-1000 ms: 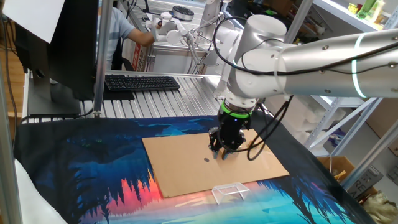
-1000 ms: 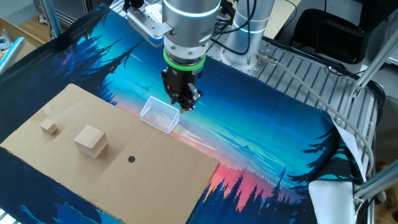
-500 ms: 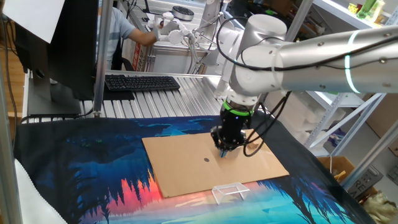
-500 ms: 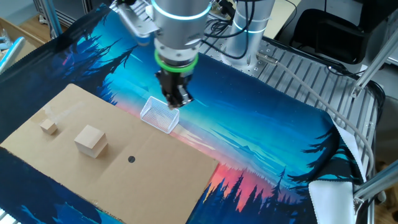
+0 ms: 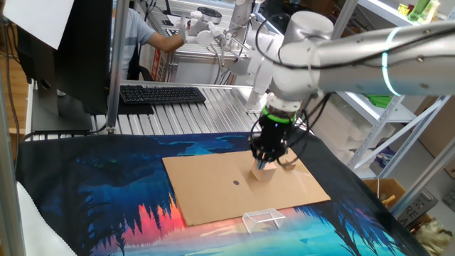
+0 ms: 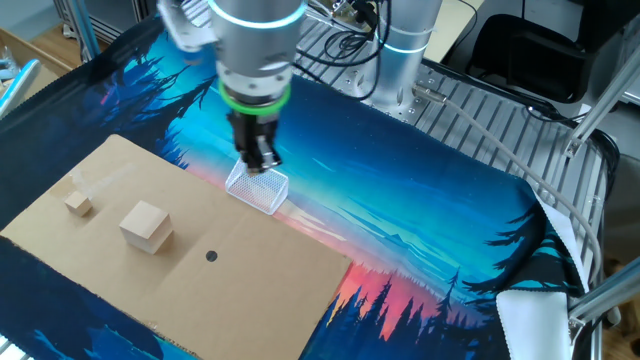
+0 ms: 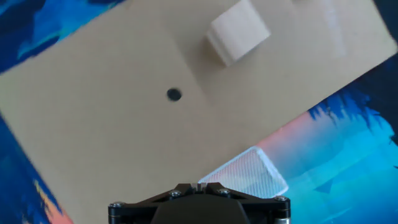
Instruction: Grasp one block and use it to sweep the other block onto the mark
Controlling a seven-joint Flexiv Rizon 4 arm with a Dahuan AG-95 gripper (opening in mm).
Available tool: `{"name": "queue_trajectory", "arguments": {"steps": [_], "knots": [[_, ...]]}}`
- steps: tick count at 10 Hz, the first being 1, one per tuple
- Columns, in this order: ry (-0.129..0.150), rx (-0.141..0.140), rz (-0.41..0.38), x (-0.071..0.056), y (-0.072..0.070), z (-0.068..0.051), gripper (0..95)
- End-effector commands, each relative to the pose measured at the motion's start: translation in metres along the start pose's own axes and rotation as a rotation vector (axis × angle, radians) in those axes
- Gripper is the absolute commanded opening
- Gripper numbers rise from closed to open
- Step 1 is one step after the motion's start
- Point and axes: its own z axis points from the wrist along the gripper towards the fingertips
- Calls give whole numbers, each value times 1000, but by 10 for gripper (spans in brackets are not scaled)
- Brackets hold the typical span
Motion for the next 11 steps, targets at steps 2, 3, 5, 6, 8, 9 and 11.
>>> {"name": "queue_trajectory", "arguments": {"steps": [2,3,5,6,8,9,11], "knots": [[-11,8,94,-27,-12,-6,190],[-12,7,114,-32,-14,-5,190],[-23,7,143,-44,-16,-3,0],[-25,7,154,-49,-16,-3,0],[-23,8,157,-55,-16,-2,0],[-24,8,163,-55,-15,0,0],[-23,8,168,-56,-15,2,0]]}}
